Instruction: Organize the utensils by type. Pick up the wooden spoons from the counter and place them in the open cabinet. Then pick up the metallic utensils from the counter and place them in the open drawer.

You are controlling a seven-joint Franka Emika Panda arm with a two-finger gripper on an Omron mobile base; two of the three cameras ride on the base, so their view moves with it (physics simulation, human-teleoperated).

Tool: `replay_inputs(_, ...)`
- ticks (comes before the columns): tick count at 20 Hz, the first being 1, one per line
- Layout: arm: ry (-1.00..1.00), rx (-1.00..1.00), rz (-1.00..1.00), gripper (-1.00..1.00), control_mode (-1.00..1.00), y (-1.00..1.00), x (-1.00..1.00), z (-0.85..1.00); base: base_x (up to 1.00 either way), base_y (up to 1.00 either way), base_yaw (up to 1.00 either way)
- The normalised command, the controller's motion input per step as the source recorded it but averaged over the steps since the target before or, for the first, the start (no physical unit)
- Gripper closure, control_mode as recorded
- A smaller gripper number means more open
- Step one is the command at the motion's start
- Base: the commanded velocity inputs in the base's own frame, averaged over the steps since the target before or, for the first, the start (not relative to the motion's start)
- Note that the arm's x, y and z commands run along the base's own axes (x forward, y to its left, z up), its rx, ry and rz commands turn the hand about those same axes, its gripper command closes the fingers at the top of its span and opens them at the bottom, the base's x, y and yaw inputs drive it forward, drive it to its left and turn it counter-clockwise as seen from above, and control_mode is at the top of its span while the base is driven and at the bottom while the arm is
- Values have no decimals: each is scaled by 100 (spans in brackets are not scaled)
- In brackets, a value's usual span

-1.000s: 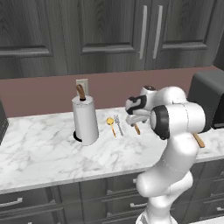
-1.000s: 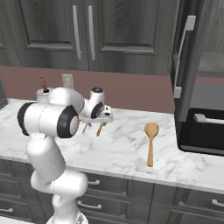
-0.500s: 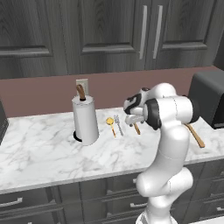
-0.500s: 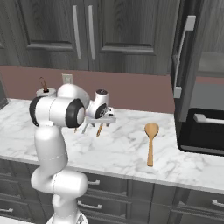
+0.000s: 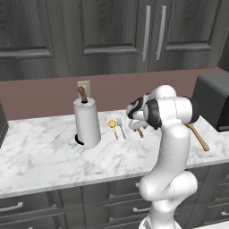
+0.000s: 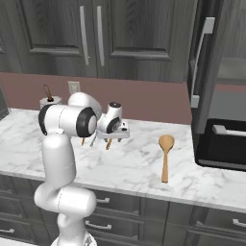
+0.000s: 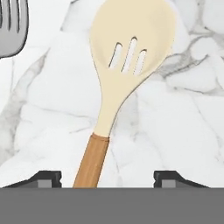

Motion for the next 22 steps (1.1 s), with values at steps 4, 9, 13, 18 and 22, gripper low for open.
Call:
replay_inputs(4,0,0,0,100,-100,0,0,-45,0,0,0)
replay_inputs(9,1,0,0,100,-100,0,0,-44,0,0,0)
replay_inputs(13,2,0,0,100,-100,3,0,-36,0,0,0)
replay_inputs(18,5,0,0,100,-100,25,0,-27,0,0,0)
replay_inputs(22,0,0,0,100,-100,36,-3,-3,0,0,0)
